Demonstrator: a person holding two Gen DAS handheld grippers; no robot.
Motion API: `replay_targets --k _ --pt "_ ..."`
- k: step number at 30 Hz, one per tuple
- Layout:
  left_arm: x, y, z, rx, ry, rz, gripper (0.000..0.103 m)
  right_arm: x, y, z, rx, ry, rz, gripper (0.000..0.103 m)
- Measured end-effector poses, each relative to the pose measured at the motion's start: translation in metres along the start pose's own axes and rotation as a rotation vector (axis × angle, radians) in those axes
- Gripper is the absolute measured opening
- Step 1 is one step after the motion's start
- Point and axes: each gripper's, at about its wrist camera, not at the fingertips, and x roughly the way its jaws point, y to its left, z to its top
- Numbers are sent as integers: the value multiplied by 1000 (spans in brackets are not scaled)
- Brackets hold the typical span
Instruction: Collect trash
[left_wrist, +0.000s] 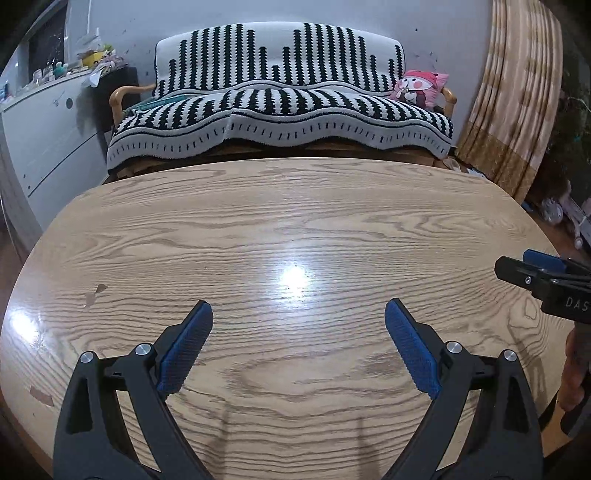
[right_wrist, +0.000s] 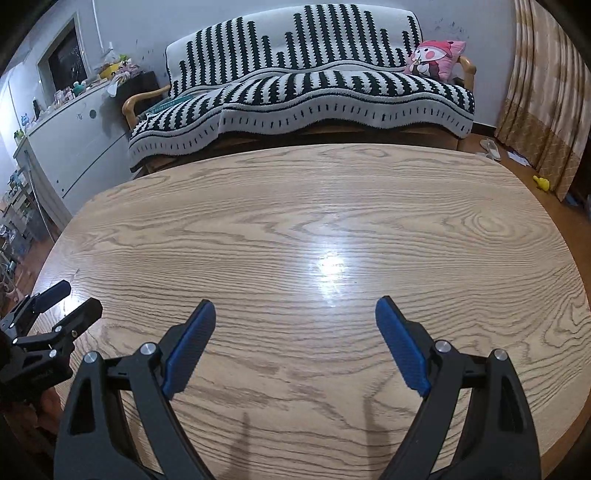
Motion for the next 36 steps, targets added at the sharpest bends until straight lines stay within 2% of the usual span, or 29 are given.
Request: replay_targets --k 36 --pt "3 -5 -5 11 4 -7 91 -9 -10 -5 -5 -3 6 85"
